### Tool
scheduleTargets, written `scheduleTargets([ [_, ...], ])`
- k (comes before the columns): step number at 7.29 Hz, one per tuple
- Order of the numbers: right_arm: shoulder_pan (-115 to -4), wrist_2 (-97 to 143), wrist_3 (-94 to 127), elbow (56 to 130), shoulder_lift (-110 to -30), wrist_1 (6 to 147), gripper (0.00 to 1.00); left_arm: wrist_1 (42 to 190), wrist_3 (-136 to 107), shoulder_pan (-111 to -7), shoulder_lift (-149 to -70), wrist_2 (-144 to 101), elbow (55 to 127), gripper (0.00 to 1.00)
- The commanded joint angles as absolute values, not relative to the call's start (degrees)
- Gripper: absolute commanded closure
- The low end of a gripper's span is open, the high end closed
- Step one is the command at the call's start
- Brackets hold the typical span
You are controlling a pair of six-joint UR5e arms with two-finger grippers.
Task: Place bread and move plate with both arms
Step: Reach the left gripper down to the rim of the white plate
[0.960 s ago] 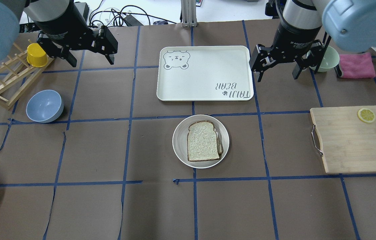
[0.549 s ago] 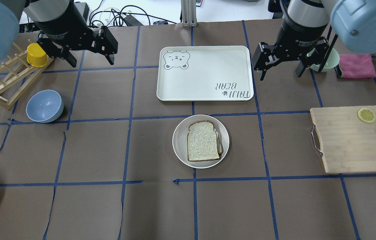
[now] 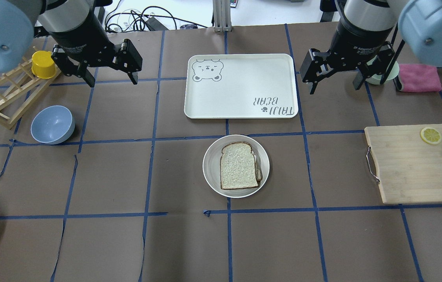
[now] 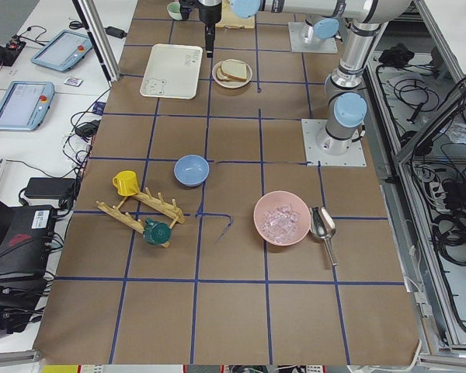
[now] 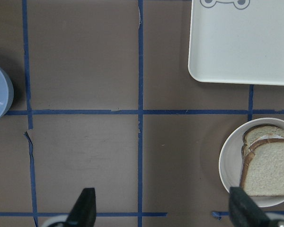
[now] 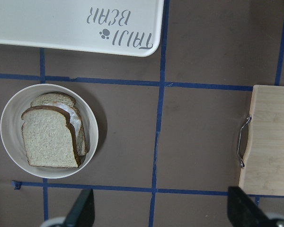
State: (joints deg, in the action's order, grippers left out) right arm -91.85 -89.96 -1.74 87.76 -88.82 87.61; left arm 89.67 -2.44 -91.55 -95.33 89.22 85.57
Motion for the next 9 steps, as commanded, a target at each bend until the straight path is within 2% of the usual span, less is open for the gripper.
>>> scheduleTargets([
  [1,-91.8,-90.0,-1.8,88.4,-89.3,87.5,0.00,86.4,-3.0,-91.6,-99.5,88.8,89.8,0.00],
  [4,-91.8,-90.0,-1.7,88.5,-89.3,87.5,0.00,67.1,-5.9,-92.9,-101.8,88.9,105.9,0.00],
  [5,-91.8,-89.9,-1.6,88.5,-89.2,87.6,0.00,61.8,-8.5,-94.5,-102.6,88.9,109.2,0.00],
  [9,-90.9,-89.9,-1.3,89.7,-88.9,88.7,0.00,56.2,-24.7,-103.0,-108.5,87.7,110.4,0.00],
])
